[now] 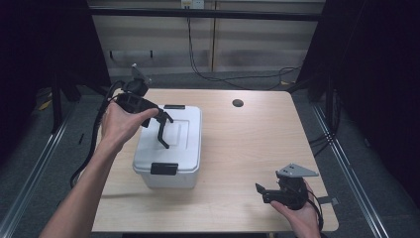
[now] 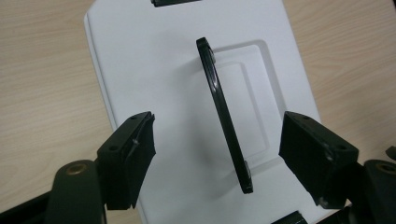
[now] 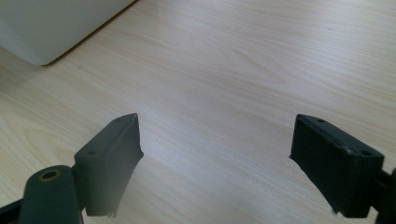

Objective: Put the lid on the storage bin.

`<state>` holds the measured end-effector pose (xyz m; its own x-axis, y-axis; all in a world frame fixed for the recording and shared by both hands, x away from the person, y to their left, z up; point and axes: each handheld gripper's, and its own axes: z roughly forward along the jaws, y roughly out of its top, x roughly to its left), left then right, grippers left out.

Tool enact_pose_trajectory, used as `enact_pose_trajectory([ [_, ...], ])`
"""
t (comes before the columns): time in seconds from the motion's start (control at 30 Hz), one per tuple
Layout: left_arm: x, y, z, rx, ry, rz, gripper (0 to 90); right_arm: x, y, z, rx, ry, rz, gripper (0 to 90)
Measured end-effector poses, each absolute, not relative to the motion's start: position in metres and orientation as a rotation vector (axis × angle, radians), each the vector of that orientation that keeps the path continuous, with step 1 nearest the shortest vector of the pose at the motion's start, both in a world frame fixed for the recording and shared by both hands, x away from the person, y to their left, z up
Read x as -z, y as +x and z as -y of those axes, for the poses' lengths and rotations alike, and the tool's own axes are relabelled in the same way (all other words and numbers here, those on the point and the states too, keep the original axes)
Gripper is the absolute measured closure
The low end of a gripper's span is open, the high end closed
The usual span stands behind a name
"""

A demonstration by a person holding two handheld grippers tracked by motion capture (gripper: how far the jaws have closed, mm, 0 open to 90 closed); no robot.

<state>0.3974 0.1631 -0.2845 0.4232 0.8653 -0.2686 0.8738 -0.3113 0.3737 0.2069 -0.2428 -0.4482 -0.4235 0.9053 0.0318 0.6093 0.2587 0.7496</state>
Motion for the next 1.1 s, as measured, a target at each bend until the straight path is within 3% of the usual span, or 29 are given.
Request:
enact_pose_trajectory([
  [0.1,0.285,0.394,-0.172,0.086,2.193,-1.382,18.7,0.448,0.207,0.243,-0.987,1.379,-2.130,15.6],
  [0.57,0.281,0.372,-0.210,-0.015,2.203,-1.144,16.9,0.448,0.208,0.243,-0.988,1.394,-2.121,15.6],
  [1.1,0.310,0.340,-0.245,-0.081,2.194,-1.030,17.0,0.448,0.207,0.243,-0.985,1.393,-2.116,15.6],
])
